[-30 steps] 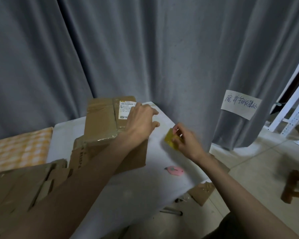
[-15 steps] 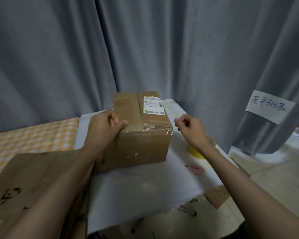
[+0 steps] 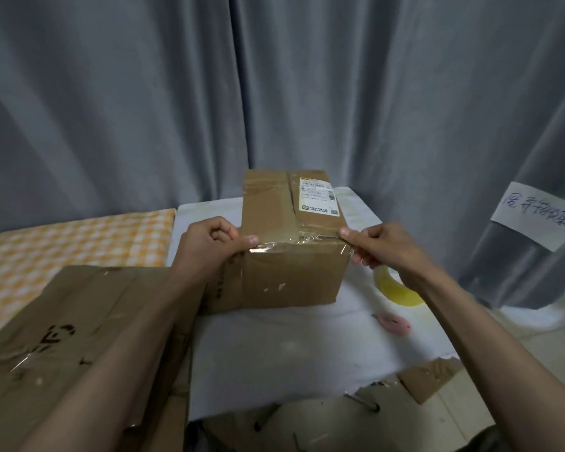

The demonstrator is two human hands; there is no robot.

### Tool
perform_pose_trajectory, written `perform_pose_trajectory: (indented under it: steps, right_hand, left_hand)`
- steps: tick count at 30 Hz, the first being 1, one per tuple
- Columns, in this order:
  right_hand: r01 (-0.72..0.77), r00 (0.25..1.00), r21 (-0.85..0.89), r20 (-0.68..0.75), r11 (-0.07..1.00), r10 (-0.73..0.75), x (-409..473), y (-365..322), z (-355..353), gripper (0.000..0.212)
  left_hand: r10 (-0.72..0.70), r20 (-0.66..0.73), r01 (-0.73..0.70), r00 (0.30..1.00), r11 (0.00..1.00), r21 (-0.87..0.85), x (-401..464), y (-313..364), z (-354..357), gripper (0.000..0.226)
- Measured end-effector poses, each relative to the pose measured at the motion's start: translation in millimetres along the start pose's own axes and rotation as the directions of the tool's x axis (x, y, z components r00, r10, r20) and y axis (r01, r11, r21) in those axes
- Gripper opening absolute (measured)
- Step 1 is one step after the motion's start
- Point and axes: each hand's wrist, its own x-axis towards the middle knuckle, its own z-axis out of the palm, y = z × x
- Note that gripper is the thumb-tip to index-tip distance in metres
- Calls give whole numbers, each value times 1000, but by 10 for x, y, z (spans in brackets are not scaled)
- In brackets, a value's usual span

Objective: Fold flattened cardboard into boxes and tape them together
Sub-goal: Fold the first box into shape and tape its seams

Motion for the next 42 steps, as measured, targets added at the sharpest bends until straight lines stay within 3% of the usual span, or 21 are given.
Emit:
perform_pose_trajectory:
  steps: [4,8,11,14,17,21,24,29,36,39,42]
  right_hand:
    - [2,996,83,84,997,-9,-10,39,-84,37]
    - [33,996,107,76,994,-42,-10,81,-72,23]
    - [99,994,87,32,991,-103,2,110,-23,21]
    - [224,973,-83,-31,971,-227,28,139,53,27]
    - [404,893,-257,-98,878,-439,47,169,138,33]
    - [635,743,-323,7,701,-669,42,195,165,26]
    - [654,735,-274,6,705,-678,73,215,140,22]
    - [628,746,-265,-63,732,-663,102,246,120,24]
    - [639,676,-362,-158,679,-720,69,243,348,22]
    - [632,740,-217,-119,744,-663,33,213,262,14]
    - [592,804,-75,-12,802,-594,1,219,85,25]
  left_hand:
    - [37,-19,-37,999,999,-1,3,20,15,48]
    - [78,-22,-77,997,996,35,45,-16,18,45]
    - [227,-12,-223,974,965,141,56,-92,18,36]
    - [417,21,-410,909,882,233,15,-201,1,27]
    - [558,56,-540,828,766,349,30,-350,-36,23]
    - [604,111,-579,789,673,461,125,-391,-30,25]
    - [574,233,-609,785,646,459,225,-226,55,27]
    - [554,468,-725,689,520,452,353,-10,362,64]
    - [668,326,-732,669,519,441,236,-252,460,36]
    - [657,320,-722,683,539,434,237,-222,453,38]
    - [622,358,-718,696,582,383,236,-204,393,52]
